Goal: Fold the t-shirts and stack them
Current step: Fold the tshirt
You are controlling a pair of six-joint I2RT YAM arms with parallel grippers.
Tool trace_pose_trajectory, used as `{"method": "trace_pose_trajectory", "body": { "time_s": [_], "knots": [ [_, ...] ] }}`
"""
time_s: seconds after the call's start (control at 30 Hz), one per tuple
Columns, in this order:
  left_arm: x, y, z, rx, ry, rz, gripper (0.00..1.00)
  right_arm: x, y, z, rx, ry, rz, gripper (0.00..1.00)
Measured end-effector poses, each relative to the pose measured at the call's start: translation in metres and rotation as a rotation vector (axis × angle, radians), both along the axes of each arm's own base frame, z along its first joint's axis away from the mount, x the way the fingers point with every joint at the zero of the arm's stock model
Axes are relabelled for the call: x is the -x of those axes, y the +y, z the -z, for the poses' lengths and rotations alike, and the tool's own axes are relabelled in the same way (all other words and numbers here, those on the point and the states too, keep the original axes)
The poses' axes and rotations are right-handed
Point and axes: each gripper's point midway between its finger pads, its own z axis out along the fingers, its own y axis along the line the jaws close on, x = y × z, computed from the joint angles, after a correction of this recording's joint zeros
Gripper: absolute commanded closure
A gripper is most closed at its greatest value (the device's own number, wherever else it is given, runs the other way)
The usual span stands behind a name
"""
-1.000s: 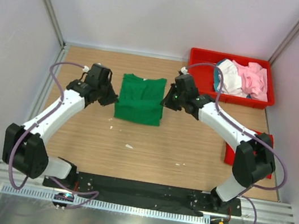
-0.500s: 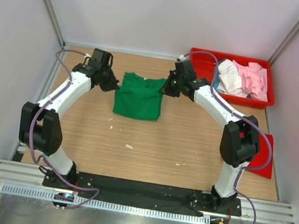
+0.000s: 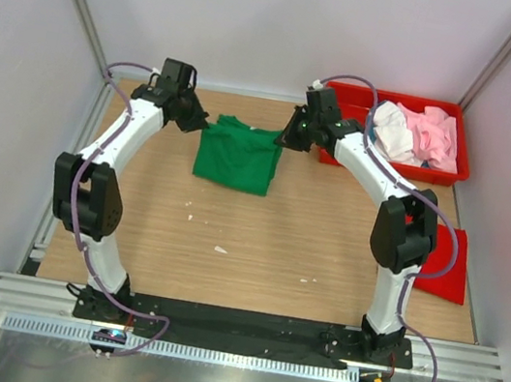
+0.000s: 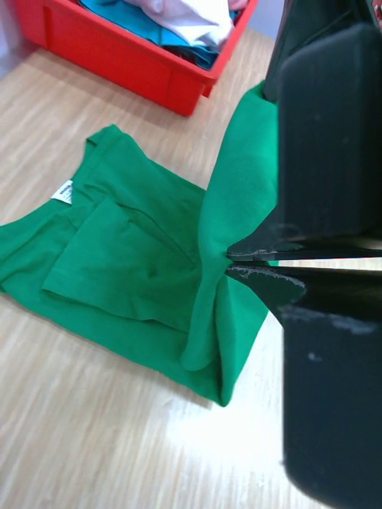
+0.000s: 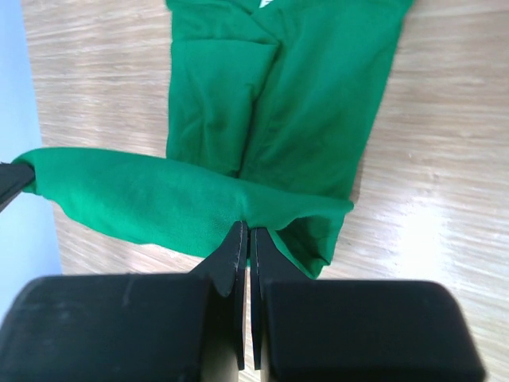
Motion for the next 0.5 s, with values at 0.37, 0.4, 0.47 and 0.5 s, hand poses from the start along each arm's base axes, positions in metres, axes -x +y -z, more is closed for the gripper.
{"method": "trace_pose_trajectory", "body": {
  "time_s": [0.37,0.4,0.47,0.5],
  "knots": [
    [-0.024,0.004,-0.002,0.001,-0.007,-0.008,1.00,-0.015,0.003,0.003,-0.024,0.009,0.000,0.99],
    [-0.027,0.003,-0.005,0.002,-0.014,-0.007,1.00,-0.016,0.003,0.001,-0.027,0.003,0.001,0.99],
    [-0.034,0.002,-0.009,0.002,-0.028,-0.002,1.00,-0.019,0.002,-0.004,-0.033,-0.005,0.007,0.99],
    [-0.037,0.002,-0.010,0.002,-0.035,0.001,1.00,-0.020,0.002,-0.005,-0.036,-0.007,0.009,0.99]
  ]
}}
